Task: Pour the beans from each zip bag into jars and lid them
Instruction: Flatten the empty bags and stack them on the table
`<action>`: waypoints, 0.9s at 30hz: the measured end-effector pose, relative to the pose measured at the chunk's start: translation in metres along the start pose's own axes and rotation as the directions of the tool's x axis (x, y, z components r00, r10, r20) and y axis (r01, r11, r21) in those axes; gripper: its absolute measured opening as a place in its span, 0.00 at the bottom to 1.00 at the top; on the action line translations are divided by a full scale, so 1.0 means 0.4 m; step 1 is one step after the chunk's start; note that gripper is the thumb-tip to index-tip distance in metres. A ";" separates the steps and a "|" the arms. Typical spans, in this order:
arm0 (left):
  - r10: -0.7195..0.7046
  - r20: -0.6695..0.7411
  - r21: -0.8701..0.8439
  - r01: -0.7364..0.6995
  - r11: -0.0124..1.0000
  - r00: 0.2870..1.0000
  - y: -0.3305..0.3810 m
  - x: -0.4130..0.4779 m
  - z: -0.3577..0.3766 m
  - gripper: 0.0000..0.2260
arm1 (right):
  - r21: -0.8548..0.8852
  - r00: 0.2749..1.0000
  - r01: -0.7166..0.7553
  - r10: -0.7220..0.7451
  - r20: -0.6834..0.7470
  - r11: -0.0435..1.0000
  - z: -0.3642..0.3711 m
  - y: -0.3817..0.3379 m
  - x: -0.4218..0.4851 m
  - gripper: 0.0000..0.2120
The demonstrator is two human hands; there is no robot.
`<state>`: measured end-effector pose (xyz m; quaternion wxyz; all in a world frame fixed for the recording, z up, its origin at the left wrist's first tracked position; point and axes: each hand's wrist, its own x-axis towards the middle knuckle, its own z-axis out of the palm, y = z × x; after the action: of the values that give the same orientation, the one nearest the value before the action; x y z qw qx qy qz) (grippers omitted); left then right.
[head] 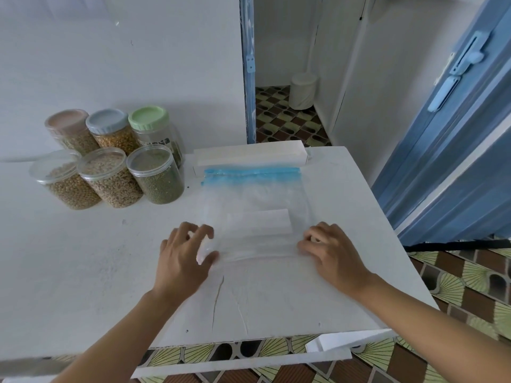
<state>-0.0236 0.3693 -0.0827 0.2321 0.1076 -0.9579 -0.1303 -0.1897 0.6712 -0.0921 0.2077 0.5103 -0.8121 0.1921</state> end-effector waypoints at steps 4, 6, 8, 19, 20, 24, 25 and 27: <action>0.385 -0.006 0.040 -0.385 0.922 0.923 0.005 -0.013 0.021 0.19 | 0.048 0.998 0.043 -0.046 0.052 0.998 0.007 -0.002 -0.012 0.16; 0.441 0.019 0.004 -0.441 0.898 0.897 -0.014 -0.018 0.024 0.19 | 0.087 0.995 0.000 -0.009 0.101 0.996 -0.008 0.008 -0.019 0.18; 0.478 0.041 -0.027 -0.477 0.879 0.878 -0.043 -0.016 0.018 0.17 | 0.130 0.989 -0.021 0.002 0.146 0.991 -0.027 0.018 -0.036 0.18; 0.318 0.172 -0.253 -0.270 0.929 0.932 -0.090 -0.007 -0.016 0.14 | 0.334 0.966 -0.257 0.233 0.112 0.907 -0.013 0.020 -0.032 0.09; 0.269 0.154 -0.292 -0.216 0.932 0.951 -0.088 -0.002 -0.013 0.15 | 0.340 0.958 -0.286 0.265 0.110 0.896 -0.011 0.022 -0.026 0.07; 0.030 0.150 -0.354 0.025 0.935 0.988 -0.073 0.030 -0.008 0.10 | 0.339 0.915 -0.402 0.383 0.124 0.851 0.001 0.043 0.010 0.02; -0.066 0.167 -0.378 0.125 0.917 0.984 -0.070 0.040 -0.006 0.07 | 0.345 0.901 -0.433 0.418 0.121 0.833 0.003 0.048 0.017 0.02; -0.242 0.215 -0.415 0.313 0.854 0.946 -0.063 0.057 -0.001 0.03 | 0.349 0.879 -0.471 0.462 0.115 0.810 0.010 0.061 0.028 0.03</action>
<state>-0.0394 0.3395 -0.0805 0.1543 0.1788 -0.8921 -0.3851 -0.2168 0.6707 -0.0919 0.0451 0.3273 -0.8644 0.3791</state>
